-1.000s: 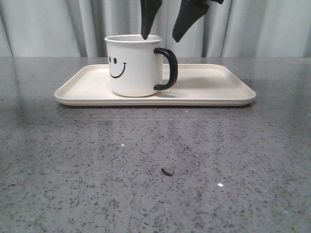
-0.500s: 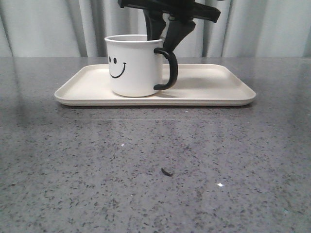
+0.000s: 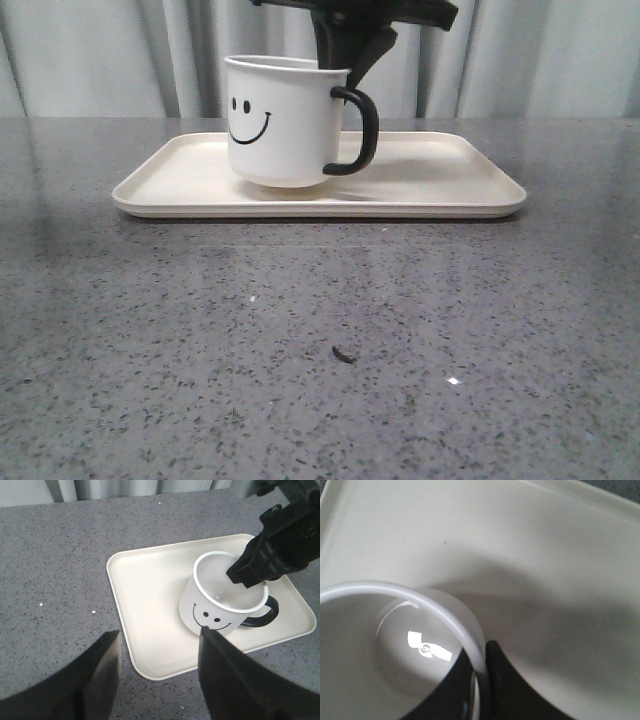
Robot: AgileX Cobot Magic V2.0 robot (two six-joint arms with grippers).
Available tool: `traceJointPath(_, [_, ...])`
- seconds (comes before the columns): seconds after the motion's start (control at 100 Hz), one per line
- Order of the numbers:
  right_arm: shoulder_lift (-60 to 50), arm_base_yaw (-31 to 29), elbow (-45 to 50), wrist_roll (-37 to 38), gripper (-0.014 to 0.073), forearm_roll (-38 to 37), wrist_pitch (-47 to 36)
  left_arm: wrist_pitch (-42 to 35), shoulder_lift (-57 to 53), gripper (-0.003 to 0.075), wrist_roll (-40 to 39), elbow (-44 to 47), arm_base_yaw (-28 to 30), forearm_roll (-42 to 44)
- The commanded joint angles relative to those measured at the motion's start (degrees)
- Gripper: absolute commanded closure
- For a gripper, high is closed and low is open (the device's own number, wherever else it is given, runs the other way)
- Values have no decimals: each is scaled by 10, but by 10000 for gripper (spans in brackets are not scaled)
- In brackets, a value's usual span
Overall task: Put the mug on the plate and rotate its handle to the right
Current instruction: 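Rotate the mug with the right gripper, turning the handle away from the left arm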
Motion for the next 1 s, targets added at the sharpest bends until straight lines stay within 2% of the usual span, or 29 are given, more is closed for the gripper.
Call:
traceJointPath(0.0, [-35,-1,-37,-71,663,-12,13,-35,-12,365,-1,-15,-4,2])
traceJointPath(0.17, [-35,-1,-49,-201,662,-13,45,-35,-12,365,-1,-15,-4,2])
traceJointPath(0.4, [-33,-1,-49,-313,659,-12,58,-35,-12,365,-1,-15,-4,2])
traceJointPath(0.81, [-16,-14,-49,-375,659,16,53,-35,-12,365,-1,-15,-4,2])
traceJointPath(0.99, [-9,-15,-49,-376,659,18,38,-35,-12,365,-1,-15,-4,2])
